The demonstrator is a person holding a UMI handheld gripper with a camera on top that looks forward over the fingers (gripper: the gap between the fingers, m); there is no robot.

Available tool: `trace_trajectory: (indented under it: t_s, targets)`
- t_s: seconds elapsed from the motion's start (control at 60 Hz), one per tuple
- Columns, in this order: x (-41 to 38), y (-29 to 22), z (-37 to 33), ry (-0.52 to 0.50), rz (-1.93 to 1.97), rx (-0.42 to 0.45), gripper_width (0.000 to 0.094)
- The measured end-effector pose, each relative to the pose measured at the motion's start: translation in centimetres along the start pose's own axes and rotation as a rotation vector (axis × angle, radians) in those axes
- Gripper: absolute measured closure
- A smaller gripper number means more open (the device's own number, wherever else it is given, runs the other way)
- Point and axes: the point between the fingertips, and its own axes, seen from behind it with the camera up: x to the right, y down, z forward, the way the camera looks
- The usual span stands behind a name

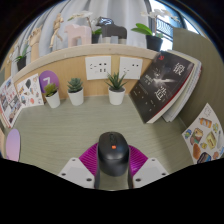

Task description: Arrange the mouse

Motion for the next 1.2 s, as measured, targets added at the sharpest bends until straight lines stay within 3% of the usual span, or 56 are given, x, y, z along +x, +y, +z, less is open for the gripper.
trace_trajectory:
  t_s: [0.183,0.333,0.5,0.667,0.75,0.95,1.083,1.2]
  targets:
    - [0.4,-1.0,-1.1,0.077,0.025,-0.039,0.0569]
    - [-2.0,-9.1,-8.7,0.136,0.042,0.121,0.0567]
    - [-11.0,-17.9,-19.1,0.094,0.075,0.313,0.0568]
    - [-22.4,-20.9,-24.5,0.024,0.059,0.405,0.0570]
    - [-28.3,-18.7,-23.8,-0.007,0.043,0.373,0.0571]
    - [-39.0,-6.9,-16.7,-0.084,-0.002,0.154,0.0572]
    - [-42.3,1.4,-12.1,-0.107,-0.029,-0.001,0.0571]
    - [-42.9,6.3,-9.8,-0.089,-0.057,-0.080,0.0562]
